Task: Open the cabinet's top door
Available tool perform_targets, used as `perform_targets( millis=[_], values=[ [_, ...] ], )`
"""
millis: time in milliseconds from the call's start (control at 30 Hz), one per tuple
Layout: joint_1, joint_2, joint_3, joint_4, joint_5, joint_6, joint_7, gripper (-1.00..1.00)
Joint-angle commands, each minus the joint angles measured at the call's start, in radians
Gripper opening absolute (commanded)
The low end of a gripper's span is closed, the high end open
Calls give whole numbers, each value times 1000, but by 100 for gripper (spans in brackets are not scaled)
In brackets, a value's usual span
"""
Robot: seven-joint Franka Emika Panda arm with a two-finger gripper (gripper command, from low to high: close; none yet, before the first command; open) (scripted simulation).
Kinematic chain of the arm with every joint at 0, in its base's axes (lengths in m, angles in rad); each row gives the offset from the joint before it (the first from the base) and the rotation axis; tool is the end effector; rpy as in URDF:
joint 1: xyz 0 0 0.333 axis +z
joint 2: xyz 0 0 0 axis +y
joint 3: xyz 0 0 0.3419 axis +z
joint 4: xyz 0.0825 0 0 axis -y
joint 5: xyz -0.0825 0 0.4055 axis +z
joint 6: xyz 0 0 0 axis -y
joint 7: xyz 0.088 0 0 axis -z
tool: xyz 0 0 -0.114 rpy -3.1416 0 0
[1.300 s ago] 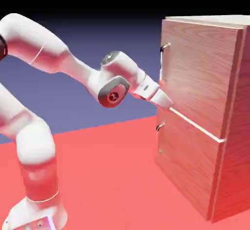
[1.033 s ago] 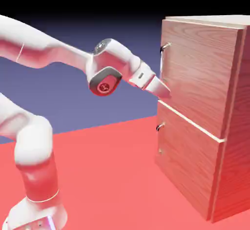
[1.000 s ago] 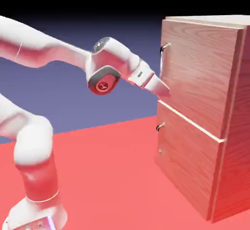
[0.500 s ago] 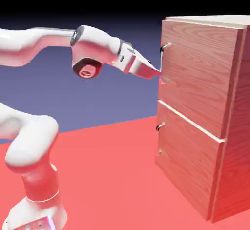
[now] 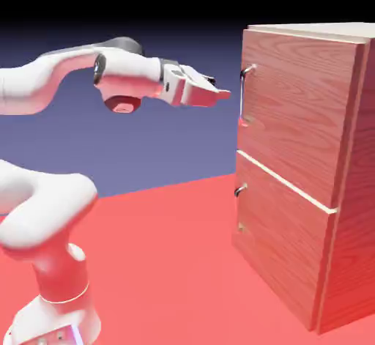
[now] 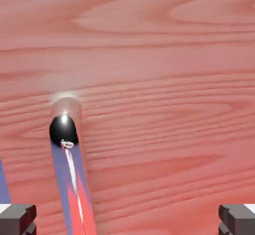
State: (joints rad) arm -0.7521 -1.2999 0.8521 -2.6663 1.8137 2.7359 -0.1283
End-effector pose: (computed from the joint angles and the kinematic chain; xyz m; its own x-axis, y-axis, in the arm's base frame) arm 0.3216 0.0775 0.5813 0.0592 -0.7831 0.6191 -0.1633 -0.6194 -0.7679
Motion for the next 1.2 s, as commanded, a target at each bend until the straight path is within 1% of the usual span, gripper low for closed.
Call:
perform_targets(
  millis=[0, 400, 467, 633, 667, 700, 900, 1033, 1167],
  values=[
    [-18, -18, 20, 3, 44, -7, -21, 0],
    [-239, -228, 266, 45, 566, -94, -271, 0],
    [-239, -228, 267, 45, 568, -94, -272, 0],
    [-409, -202, 312, 169, 645, -138, -297, 0],
    [-409, -202, 312, 169, 645, -138, -297, -100],
    [-409, -202, 312, 169, 645, -138, -297, -100],
    [-250, -226, 178, -49, 629, -363, -407, -100],
    [-162, -240, 42, -187, 555, -533, -473, -100],
    [-123, -249, -103, -281, 450, -683, -522, -100]
  ],
)
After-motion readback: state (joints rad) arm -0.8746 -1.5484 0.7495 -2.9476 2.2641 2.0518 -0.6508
